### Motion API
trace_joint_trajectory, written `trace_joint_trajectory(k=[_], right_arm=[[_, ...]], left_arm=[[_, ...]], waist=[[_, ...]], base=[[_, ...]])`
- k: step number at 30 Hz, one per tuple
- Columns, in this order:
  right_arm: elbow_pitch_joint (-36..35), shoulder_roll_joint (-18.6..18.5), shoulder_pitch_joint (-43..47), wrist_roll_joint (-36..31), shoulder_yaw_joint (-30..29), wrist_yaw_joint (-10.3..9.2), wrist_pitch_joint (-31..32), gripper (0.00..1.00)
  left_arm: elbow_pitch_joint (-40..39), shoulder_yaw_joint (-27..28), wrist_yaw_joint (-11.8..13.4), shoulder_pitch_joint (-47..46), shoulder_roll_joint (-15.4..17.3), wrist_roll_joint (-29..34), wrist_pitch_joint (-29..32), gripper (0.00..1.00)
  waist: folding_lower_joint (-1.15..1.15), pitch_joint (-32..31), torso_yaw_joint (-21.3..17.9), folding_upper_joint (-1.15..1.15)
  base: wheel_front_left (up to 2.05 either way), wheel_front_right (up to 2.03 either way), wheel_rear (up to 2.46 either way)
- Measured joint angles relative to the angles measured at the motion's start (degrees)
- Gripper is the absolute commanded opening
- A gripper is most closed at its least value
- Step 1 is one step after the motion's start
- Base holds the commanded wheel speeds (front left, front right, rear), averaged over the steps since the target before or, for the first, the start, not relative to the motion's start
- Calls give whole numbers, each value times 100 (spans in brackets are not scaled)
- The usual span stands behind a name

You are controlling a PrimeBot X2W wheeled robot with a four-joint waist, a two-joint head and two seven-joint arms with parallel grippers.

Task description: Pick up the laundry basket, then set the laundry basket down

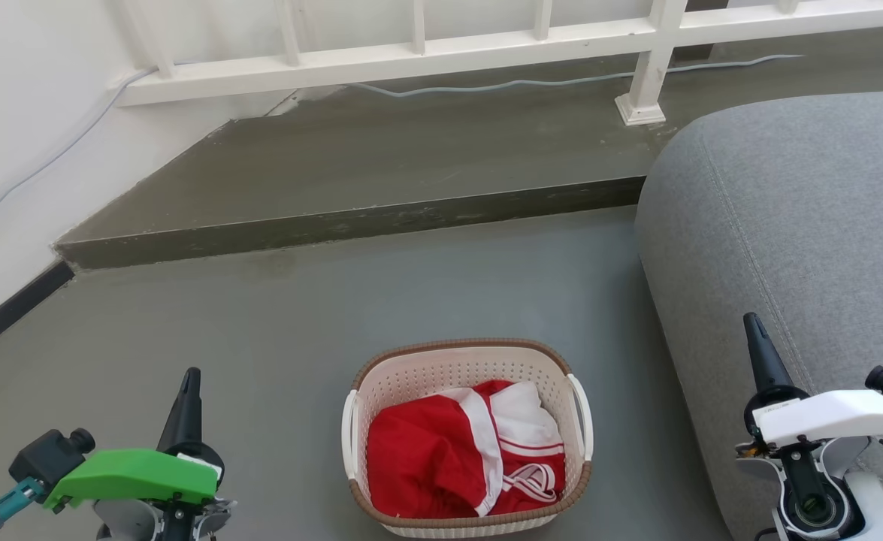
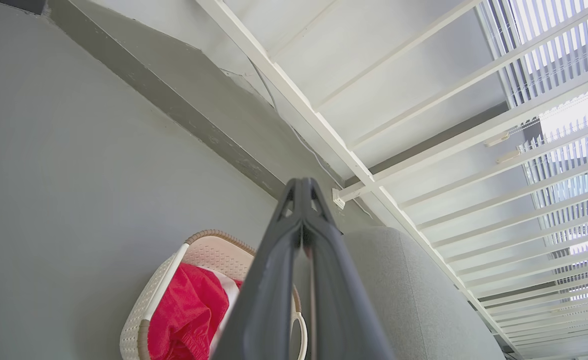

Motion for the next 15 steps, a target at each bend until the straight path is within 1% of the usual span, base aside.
trace_joint_trajectory(k=[15], right_arm=[[69,22,-66,923,-210,4,226,0]], left_arm=[[35,151,-42,-9,11,-884,226,0]], waist=[[0,-37,-13,0]], base=[[0,0,0]])
